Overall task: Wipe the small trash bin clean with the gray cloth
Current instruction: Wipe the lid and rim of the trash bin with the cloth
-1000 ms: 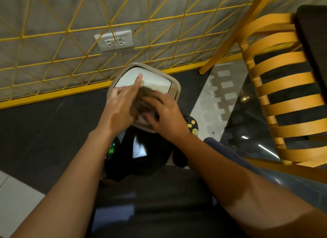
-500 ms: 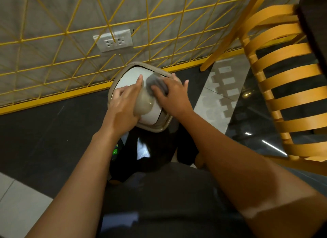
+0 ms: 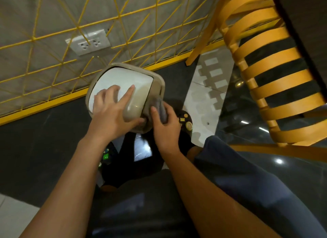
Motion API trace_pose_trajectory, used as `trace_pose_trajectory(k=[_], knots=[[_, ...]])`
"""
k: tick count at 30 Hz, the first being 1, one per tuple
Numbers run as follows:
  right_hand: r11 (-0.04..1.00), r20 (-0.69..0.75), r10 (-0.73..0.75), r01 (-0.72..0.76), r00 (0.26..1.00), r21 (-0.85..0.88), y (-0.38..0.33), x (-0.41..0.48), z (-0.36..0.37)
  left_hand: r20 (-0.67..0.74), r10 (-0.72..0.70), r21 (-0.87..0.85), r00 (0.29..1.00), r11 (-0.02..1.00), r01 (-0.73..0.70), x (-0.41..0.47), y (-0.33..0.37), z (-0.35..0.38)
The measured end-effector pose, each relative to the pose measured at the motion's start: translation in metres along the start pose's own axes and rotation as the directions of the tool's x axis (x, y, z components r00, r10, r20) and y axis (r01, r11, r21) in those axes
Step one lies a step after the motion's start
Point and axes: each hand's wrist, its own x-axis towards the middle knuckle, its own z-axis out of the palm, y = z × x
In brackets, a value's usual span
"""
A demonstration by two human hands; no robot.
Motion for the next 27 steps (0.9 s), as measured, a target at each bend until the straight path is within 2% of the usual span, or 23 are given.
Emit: trace_pose_trajectory(k=[3, 6, 11, 16, 18, 21, 25, 27], knots=[[1.000, 0.005, -0.015, 0.015, 1.000, 0.005, 0.000, -0.006, 0.015, -0.028, -0.006, 0.015, 1.000, 1.000, 0.007, 0.002, 0.000, 0.006], [1.000, 0.019, 0.002, -0.002, 1.000, 0.005, -0.008, 0.005, 0.015, 0.004, -0.038, 0.001, 0.999, 0.999, 0.038, 0.004, 0.001, 0.007], [0.988, 0.052, 0.106, -0.100, 0.993, -0.117, -0.027, 0.048, 0.008, 0.025, -0.048, -0.038, 0.999, 0.998, 0.049, 0.004, 0.004, 0.004], [0.979, 0.092, 0.123, -0.106, 0.988, -0.173, -0.024, 0.055, 0.002, 0.030, -0.051, -0.023, 0.998, 0.998, 0.052, 0.004, 0.003, 0.004], [0.981, 0.126, 0.163, -0.147, 0.979, -0.129, -0.015, 0.045, -0.004, 0.039, -0.060, -0.022, 0.997, 0.998, 0.061, 0.004, 0.004, 0.004], [0.954, 0.183, 0.295, -0.299, 0.938, -0.003, -0.002, 0.032, -0.015, 0.040, -0.063, -0.039, 0.997, 0.997, 0.065, 0.004, 0.005, 0.003], [0.811, 0.066, 0.507, -0.502, 0.859, 0.301, 0.006, 0.040, -0.026, 0.040, -0.055, -0.055, 0.998, 0.997, 0.057, 0.003, 0.004, 0.001], [0.819, 0.034, 0.502, -0.488, 0.864, 0.303, 0.006, 0.050, -0.031, 0.034, -0.051, -0.033, 0.998, 0.998, 0.052, 0.003, 0.005, 0.001]])
